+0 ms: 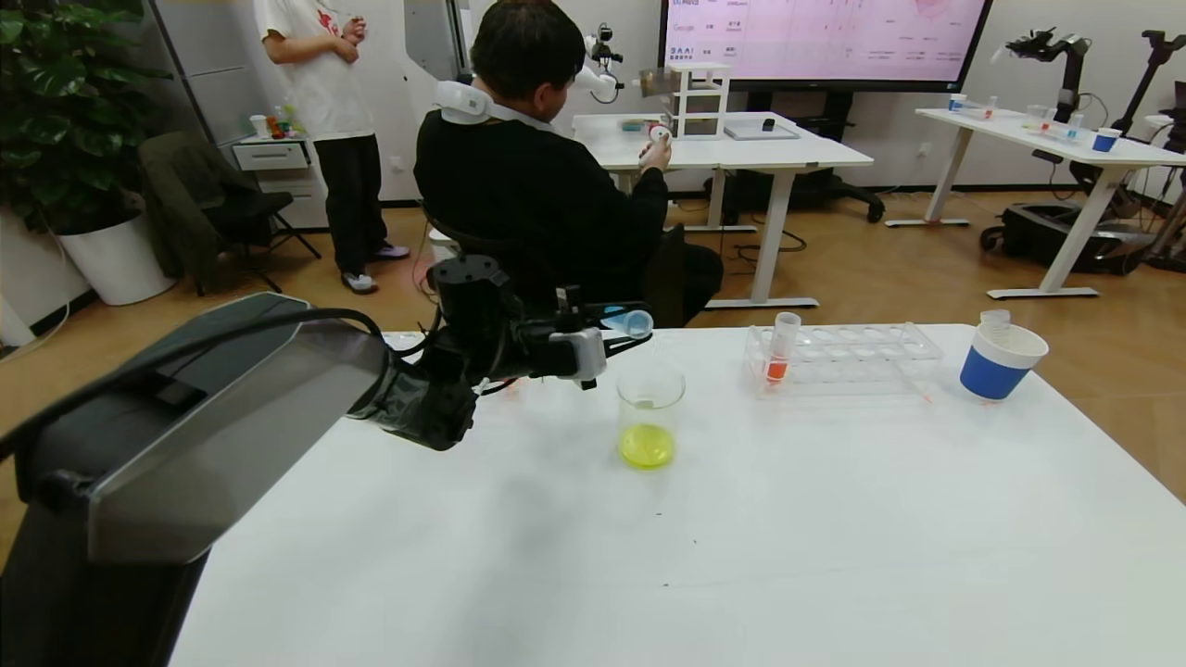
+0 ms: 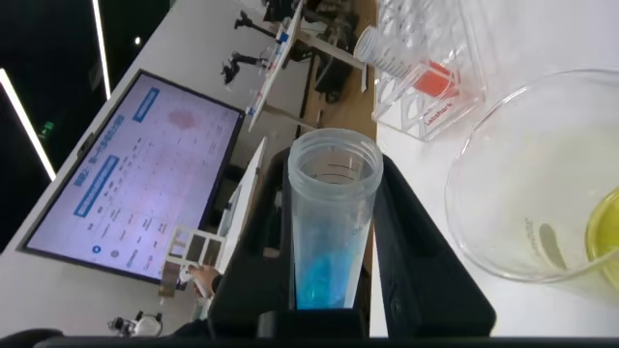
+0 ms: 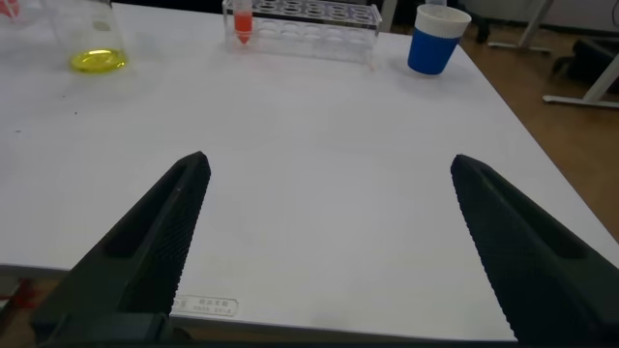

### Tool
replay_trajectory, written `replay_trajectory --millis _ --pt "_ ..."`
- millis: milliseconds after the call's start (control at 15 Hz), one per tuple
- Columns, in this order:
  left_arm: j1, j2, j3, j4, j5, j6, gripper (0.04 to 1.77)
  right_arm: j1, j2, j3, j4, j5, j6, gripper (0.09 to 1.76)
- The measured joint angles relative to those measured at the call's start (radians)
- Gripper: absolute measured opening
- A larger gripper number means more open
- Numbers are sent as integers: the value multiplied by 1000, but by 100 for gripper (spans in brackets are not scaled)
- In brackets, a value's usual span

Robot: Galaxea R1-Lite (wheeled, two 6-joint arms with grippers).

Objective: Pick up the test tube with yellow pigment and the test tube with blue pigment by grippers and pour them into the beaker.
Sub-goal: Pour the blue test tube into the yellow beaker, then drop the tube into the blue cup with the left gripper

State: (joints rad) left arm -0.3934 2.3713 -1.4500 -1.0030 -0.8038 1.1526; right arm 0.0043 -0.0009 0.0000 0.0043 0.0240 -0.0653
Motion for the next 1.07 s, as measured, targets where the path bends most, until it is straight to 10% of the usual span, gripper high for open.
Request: replay_trajectory --millis 1067 --pt "0 38 -8 0 -70 319 50 0 0 0 0 0 0 174"
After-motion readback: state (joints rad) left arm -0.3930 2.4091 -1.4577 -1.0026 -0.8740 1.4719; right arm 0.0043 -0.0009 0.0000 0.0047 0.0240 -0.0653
